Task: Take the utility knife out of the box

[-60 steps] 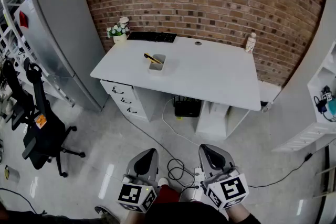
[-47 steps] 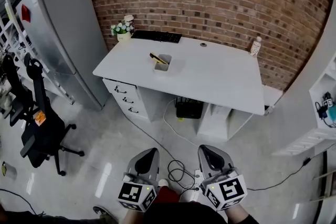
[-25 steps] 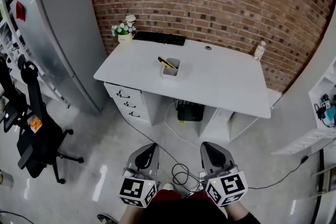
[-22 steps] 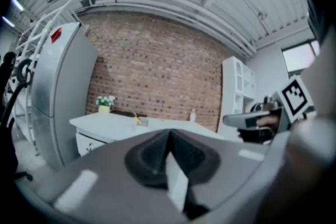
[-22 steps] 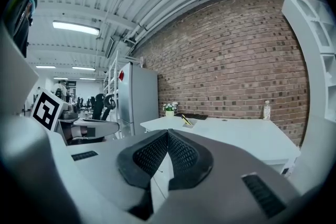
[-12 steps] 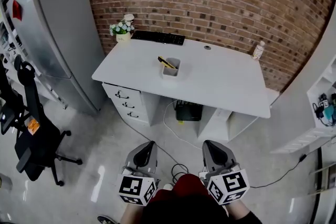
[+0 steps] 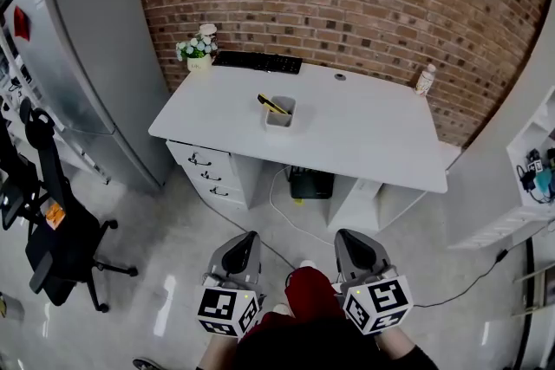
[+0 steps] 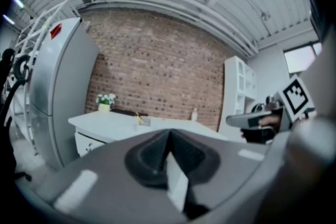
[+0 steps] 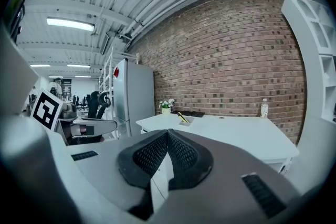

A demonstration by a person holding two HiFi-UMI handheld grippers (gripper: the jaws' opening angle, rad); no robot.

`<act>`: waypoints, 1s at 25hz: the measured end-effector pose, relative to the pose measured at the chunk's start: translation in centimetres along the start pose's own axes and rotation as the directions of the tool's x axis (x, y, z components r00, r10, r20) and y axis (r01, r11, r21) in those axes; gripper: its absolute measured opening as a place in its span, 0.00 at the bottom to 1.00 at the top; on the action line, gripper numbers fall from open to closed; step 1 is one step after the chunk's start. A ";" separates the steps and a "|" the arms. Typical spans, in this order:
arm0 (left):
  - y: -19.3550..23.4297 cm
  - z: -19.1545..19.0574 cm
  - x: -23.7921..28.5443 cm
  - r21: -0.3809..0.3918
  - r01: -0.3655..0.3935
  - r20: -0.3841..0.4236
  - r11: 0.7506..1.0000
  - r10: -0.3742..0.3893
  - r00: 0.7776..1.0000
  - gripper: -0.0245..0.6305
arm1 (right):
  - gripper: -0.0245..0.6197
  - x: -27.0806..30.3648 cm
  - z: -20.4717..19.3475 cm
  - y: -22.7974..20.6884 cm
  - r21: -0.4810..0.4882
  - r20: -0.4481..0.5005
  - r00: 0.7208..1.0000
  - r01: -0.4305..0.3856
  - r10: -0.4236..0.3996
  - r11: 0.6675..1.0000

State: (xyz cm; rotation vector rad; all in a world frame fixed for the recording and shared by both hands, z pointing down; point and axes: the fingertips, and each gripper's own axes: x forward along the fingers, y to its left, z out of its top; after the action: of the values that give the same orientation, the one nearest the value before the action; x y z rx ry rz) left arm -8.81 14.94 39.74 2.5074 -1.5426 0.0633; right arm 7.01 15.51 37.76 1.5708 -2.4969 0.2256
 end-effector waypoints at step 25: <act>4.0 -0.9 7.4 0.006 -0.014 -0.053 1.000 0.014 0.998 0.04 | 0.05 8.8 -1.4 -2.6 0.052 -0.048 0.997 -0.054 0.057 0.997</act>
State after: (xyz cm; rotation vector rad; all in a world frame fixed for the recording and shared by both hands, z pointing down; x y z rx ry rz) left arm -8.92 6.82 42.22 2.4788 -1.5414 0.1360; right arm 5.76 7.05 41.27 1.4965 -2.5174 0.3336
